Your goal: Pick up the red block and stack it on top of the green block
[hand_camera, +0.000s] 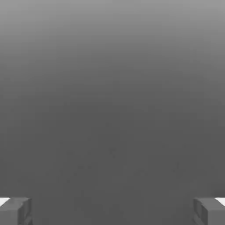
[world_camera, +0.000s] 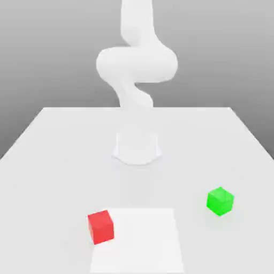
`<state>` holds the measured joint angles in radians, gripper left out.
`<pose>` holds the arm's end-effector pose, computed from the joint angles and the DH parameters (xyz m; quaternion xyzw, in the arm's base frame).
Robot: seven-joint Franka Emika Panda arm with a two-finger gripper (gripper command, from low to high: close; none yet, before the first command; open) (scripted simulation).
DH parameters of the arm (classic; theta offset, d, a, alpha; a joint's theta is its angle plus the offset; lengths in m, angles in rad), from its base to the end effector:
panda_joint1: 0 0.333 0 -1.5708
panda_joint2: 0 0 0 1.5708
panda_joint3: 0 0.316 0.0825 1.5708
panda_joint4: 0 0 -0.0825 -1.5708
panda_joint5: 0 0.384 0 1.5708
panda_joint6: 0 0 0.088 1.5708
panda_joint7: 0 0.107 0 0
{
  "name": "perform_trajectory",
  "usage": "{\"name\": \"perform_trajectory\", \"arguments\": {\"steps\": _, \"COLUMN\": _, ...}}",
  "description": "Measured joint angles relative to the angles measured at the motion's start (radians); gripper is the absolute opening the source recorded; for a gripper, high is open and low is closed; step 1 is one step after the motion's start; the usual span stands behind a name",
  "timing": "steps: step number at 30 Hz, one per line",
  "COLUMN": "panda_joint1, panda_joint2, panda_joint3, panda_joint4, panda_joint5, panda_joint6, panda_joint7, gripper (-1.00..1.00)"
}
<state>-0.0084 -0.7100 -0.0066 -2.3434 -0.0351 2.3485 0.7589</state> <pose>0.3815 -0.0070 0.6616 -0.8701 0.3468 -0.3310 0.1144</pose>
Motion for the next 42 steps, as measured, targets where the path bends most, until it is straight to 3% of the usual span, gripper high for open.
{"name": "perform_trajectory", "arguments": {"steps": 7, "panda_joint1": -0.020, "panda_joint2": 0.262, "panda_joint3": -0.049, "panda_joint4": -0.125, "panda_joint5": -0.079, "panda_joint6": 0.139, "panda_joint7": -0.137, "gripper": 0.00}}
{"name": "perform_trajectory", "arguments": {"steps": 13, "panda_joint1": -0.027, "panda_joint2": 0.480, "panda_joint3": -0.113, "panda_joint4": -0.229, "panda_joint5": -0.091, "panda_joint6": 0.258, "panda_joint7": -0.289, "gripper": 0.00}}
{"name": "perform_trajectory", "arguments": {"steps": 20, "panda_joint1": -0.053, "panda_joint2": 0.732, "panda_joint3": -0.146, "panda_joint4": -0.352, "panda_joint5": 0.030, "panda_joint6": 0.400, "panda_joint7": -0.563, "gripper": 0.00}}
{"name": "perform_trajectory", "arguments": {"steps": 26, "panda_joint1": -0.101, "panda_joint2": 0.949, "panda_joint3": -0.080, "panda_joint4": -0.341, "panda_joint5": 0.131, "panda_joint6": 0.574, "panda_joint7": -0.661, "gripper": 0.00}}
{"name": "perform_trajectory", "arguments": {"steps": 27, "panda_joint1": -0.109, "panda_joint2": 0.977, "panda_joint3": -0.069, "panda_joint4": -0.337, "panda_joint5": 0.139, "panda_joint6": 0.598, "panda_joint7": -0.667, "gripper": -1.00}}
{"name": "perform_trajectory", "arguments": {"steps": 34, "panda_joint1": -0.112, "panda_joint2": 0.980, "panda_joint3": -0.067, "panda_joint4": -0.336, "panda_joint5": 0.138, "panda_joint6": 0.599, "panda_joint7": -0.666, "gripper": -1.00}}
{"name": "perform_trajectory", "arguments": {"steps": 42, "panda_joint1": -0.035, "panda_joint2": 0.753, "panda_joint3": -0.071, "panda_joint4": -0.376, "panda_joint5": 0.059, "panda_joint6": 0.414, "panda_joint7": -0.526, "gripper": -1.00}}
